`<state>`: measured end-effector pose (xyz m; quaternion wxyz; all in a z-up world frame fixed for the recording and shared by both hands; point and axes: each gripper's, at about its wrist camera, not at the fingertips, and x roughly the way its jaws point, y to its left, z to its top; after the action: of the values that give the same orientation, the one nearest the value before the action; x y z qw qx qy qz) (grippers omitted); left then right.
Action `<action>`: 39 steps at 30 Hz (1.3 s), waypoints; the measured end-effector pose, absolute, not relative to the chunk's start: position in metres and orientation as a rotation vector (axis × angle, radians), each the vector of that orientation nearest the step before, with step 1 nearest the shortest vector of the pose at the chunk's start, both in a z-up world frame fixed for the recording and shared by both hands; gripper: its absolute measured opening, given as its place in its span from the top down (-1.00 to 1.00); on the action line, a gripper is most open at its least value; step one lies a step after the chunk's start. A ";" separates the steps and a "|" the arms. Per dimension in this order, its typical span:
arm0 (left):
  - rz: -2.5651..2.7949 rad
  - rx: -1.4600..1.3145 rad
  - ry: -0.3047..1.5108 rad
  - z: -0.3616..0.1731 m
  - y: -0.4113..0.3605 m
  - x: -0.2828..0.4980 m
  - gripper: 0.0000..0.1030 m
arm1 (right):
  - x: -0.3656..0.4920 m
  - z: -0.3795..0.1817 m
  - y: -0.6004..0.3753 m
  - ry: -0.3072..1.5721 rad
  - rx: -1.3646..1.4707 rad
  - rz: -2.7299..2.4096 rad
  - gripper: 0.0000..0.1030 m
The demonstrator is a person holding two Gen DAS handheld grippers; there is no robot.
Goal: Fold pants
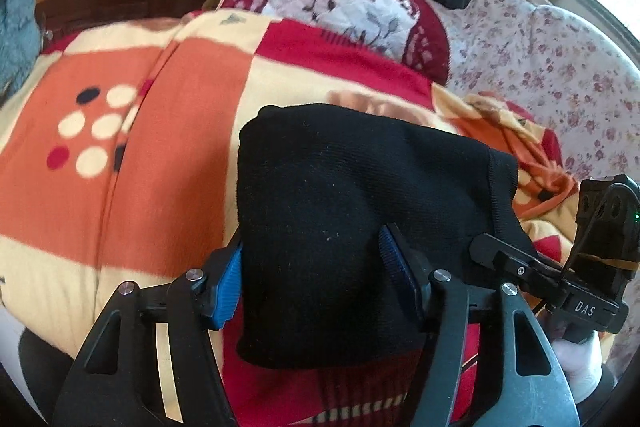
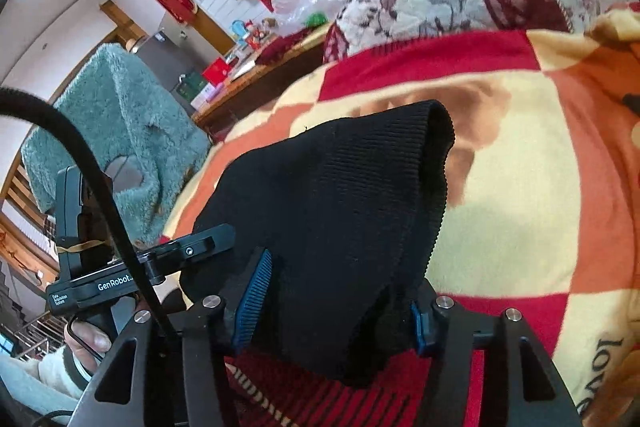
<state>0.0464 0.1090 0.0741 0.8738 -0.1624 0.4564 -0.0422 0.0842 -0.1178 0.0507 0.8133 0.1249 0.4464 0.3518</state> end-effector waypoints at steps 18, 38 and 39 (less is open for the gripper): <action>-0.143 -0.257 0.893 0.104 0.073 0.125 -0.23 | 0.144 0.088 -0.146 0.868 0.264 0.665 -0.11; -0.061 -0.289 1.013 0.049 0.070 0.146 -0.40 | 0.181 0.044 -0.173 0.954 0.178 0.457 -0.35; -0.050 -0.284 1.007 0.051 0.069 0.145 -0.40 | 0.178 0.048 -0.172 0.951 0.174 0.458 -0.35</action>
<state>0.1453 0.0691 0.0508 0.8659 -0.1355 0.4809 -0.0239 0.1785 -0.1724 0.0478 0.8604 0.0827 0.4530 0.2184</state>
